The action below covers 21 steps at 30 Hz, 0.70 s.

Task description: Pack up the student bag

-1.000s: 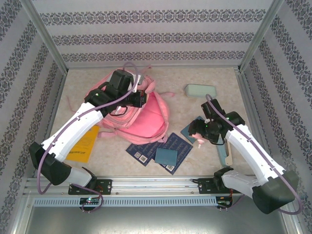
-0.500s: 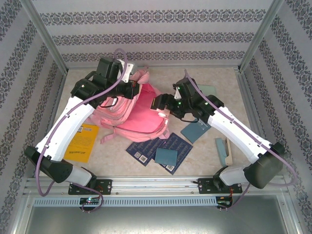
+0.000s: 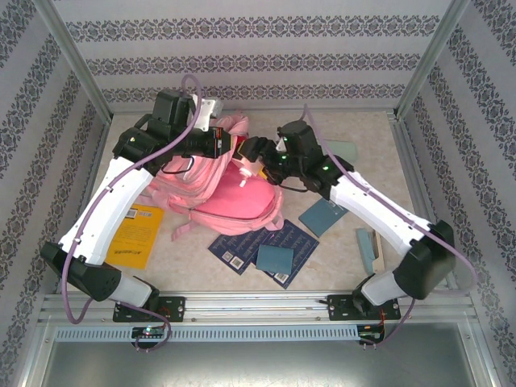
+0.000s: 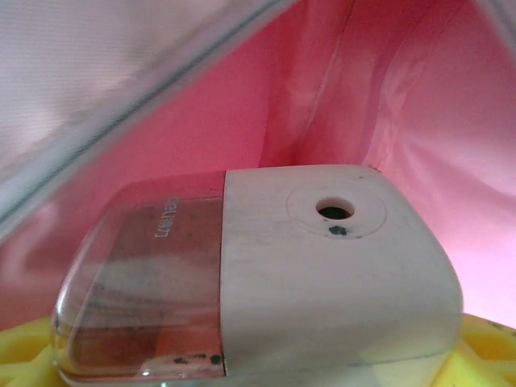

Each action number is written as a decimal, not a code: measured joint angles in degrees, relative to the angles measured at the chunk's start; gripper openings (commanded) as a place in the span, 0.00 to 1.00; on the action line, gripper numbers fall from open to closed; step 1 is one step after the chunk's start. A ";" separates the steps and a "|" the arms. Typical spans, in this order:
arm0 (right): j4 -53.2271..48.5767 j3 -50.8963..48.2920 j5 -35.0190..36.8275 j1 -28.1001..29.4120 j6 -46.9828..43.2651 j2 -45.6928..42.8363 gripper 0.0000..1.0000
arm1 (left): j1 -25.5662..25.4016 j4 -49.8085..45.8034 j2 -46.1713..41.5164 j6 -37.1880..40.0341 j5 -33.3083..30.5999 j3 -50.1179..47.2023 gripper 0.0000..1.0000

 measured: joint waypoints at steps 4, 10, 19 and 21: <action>6.03 -0.70 0.81 0.83 5.25 5.55 0.57 | 0.61 2.21 0.00 -1.86 2.60 0.00 0.00; 13.81 1.40 2.45 2.78 11.13 16.15 0.59 | 0.98 5.22 0.28 -4.59 6.08 0.00 0.00; 18.29 10.91 4.24 5.97 15.80 29.62 0.98 | 1.88 7.63 1.66 -7.06 8.72 0.15 0.00; 17.92 13.90 4.22 6.36 15.23 31.85 0.98 | 2.67 8.09 1.81 -7.43 9.07 0.15 0.00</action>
